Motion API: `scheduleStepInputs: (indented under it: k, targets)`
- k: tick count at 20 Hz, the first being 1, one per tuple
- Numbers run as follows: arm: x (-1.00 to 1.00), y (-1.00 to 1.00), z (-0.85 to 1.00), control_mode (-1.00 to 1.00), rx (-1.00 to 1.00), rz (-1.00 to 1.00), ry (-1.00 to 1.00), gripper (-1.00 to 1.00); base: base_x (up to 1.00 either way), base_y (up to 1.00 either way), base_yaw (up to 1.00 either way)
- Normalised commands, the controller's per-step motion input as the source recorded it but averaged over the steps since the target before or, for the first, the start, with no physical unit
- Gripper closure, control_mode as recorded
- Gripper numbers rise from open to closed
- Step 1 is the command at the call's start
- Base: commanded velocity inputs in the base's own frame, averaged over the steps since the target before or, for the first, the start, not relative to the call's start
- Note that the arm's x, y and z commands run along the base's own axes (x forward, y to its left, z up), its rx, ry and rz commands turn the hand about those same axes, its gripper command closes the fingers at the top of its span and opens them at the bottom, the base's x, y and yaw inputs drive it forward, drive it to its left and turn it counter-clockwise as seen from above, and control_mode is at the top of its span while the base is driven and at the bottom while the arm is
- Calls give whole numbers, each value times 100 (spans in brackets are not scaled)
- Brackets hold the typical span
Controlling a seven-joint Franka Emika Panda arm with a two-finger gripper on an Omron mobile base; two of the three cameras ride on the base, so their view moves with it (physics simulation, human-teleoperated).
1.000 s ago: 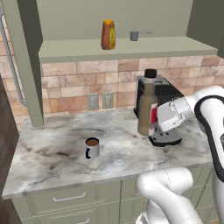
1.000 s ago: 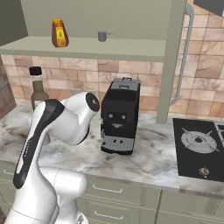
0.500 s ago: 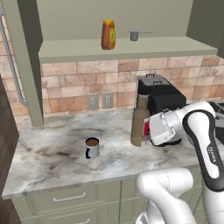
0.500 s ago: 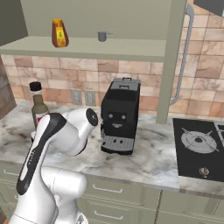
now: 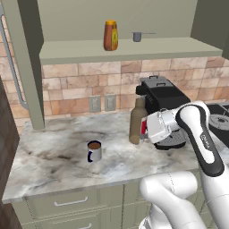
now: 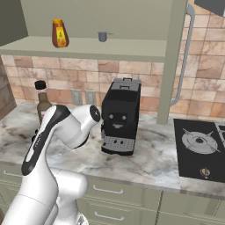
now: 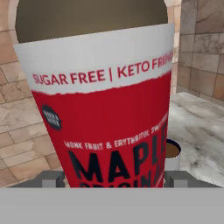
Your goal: Pick the syrup bottle and honey bottle from the cabinet and place them next to the mug.
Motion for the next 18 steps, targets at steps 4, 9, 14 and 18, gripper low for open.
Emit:
scheduleStepInputs:
  k: [4,9,14,18]
  targets:
    - [17,0,0,-100,-5,0,0,100,0,0,0]
    - [0,0,-10,-100,-6,0,0,100,0,0,0]
    - [0,0,-49,-100,-1,0,0,100,0,0,0]
    - [0,0,-73,-100,0,0,0,100,0,0,0]
